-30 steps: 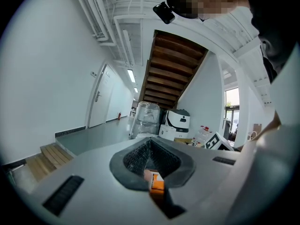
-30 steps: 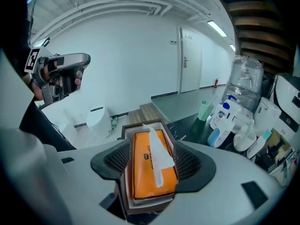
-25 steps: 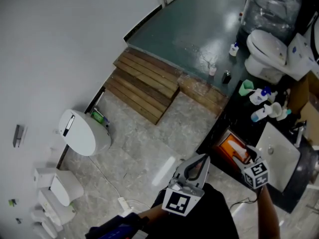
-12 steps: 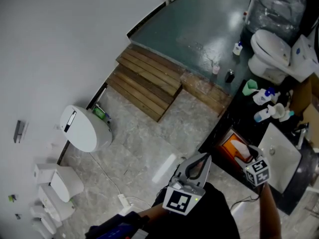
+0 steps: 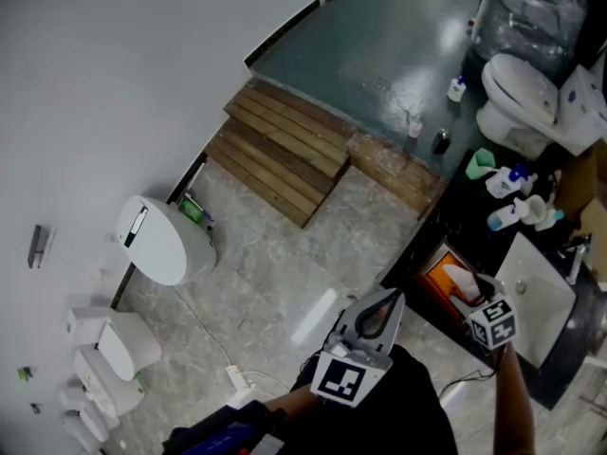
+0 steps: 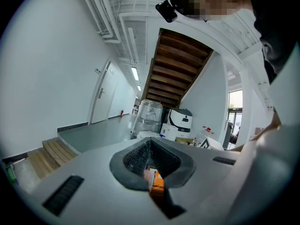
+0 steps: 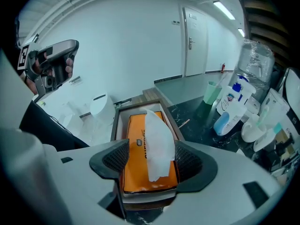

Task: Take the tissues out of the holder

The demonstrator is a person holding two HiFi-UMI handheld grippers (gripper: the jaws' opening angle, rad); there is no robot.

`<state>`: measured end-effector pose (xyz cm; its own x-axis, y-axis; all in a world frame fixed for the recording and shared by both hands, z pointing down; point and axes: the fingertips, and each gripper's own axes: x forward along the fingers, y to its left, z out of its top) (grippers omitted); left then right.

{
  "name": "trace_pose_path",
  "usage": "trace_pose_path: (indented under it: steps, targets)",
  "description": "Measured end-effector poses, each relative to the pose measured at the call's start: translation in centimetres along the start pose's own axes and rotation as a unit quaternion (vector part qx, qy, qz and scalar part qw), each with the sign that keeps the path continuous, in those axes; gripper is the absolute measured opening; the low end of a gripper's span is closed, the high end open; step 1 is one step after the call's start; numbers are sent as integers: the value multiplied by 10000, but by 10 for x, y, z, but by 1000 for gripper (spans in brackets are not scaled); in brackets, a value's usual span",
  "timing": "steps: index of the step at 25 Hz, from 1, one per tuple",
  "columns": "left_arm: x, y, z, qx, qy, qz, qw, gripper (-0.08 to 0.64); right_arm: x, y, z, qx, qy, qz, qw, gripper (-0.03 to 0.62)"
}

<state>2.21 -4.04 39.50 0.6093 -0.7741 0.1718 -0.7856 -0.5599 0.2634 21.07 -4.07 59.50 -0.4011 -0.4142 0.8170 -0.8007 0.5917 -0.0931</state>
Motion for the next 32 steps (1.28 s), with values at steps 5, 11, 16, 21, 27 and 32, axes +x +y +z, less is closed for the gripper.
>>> trace_pose_path:
  steps: [5,11,16,21,27,32]
  targets:
    - [1,-2,1,-99,-101,-88,9999,-3,4,1,-3,-139,158,17,9998,291]
    - [-1,-3,0,-137,-75,-121,9998,-3,5,4,-5,-252,306,98,9992,301]
    - [-4,1,0,-135,-77,-72,9999,-3,4,5,-9,-305,461,114,9984,337]
    - [-7,2,-2,-143,-67,-62,9999,-3,5,4,-12,-263,586,124,9979,362]
    - [-10,3,1,-123,-114,-79,9998,-3,4,3,-12,-218,590,107,9980,368]
    - [-12,1,0,-143,-115,-94,9998,-3,7,2,-13,-273,735,154,9968,368]
